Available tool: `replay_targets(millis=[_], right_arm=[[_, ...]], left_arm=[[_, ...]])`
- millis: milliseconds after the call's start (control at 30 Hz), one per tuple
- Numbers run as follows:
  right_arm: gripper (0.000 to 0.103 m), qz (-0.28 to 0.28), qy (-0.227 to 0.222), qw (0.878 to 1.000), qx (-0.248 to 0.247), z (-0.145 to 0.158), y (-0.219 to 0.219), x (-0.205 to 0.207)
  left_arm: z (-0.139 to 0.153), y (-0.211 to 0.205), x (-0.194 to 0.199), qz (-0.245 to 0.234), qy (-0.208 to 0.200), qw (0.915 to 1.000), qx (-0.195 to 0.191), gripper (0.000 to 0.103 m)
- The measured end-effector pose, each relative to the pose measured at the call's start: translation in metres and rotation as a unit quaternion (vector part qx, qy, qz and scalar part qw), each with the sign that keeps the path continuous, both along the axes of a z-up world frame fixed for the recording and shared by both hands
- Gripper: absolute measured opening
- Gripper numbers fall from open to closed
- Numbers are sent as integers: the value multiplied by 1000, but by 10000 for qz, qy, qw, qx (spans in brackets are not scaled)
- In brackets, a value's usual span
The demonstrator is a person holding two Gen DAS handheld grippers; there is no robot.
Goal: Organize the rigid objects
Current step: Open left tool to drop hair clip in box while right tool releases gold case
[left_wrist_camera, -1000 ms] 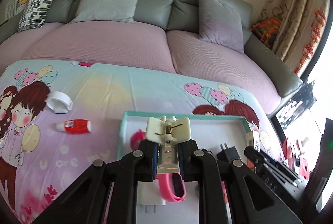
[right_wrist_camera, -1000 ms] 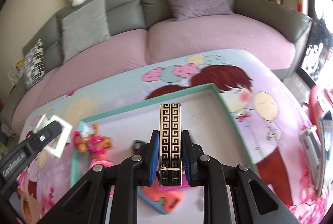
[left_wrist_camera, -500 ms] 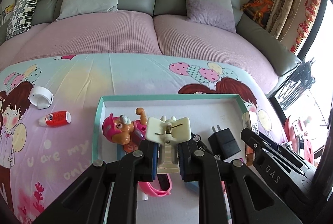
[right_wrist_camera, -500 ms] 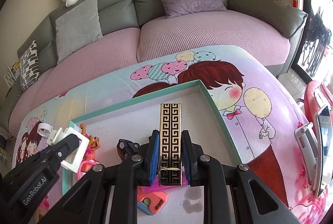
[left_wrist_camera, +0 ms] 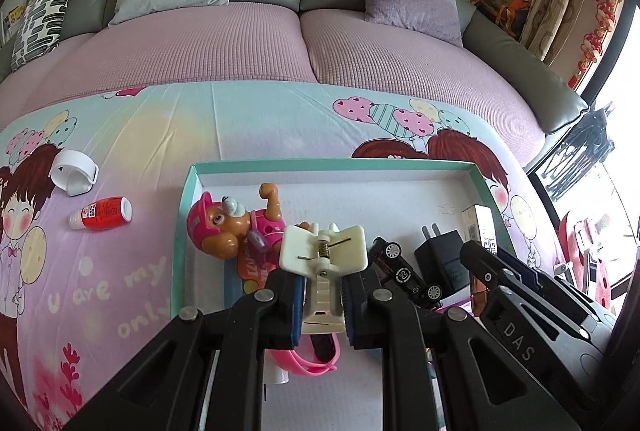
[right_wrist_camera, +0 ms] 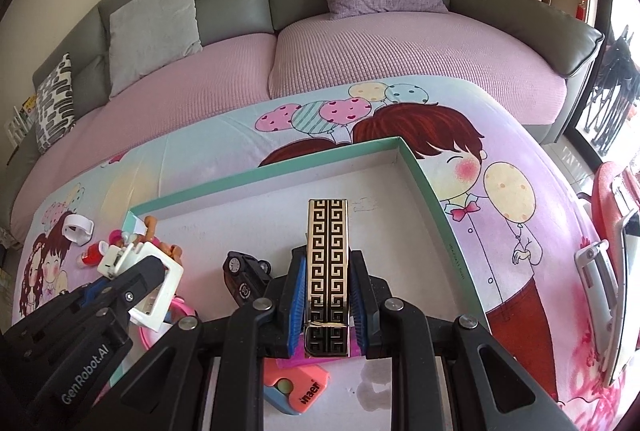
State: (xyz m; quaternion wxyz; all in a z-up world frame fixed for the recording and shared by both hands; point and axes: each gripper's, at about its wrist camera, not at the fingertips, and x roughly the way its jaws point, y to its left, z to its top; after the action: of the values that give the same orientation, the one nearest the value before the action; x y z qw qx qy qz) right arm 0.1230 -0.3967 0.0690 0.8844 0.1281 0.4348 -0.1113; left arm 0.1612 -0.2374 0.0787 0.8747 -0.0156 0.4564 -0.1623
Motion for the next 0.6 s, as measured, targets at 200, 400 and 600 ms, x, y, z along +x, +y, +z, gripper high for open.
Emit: replay_targets(millis=[200, 400, 600], right_arm=[[24, 52, 111, 9999, -63, -5, 3, 3], [24, 98, 37, 9999, -110, 1, 7, 1], [24, 98, -122, 9998, -89, 11, 7, -2]], left_arm=[[-5, 0, 2, 47, 138, 9999, 53, 23], [0, 3, 1, 125, 111, 9998, 72, 39], [9, 5, -2, 120, 22, 9999, 91, 41]])
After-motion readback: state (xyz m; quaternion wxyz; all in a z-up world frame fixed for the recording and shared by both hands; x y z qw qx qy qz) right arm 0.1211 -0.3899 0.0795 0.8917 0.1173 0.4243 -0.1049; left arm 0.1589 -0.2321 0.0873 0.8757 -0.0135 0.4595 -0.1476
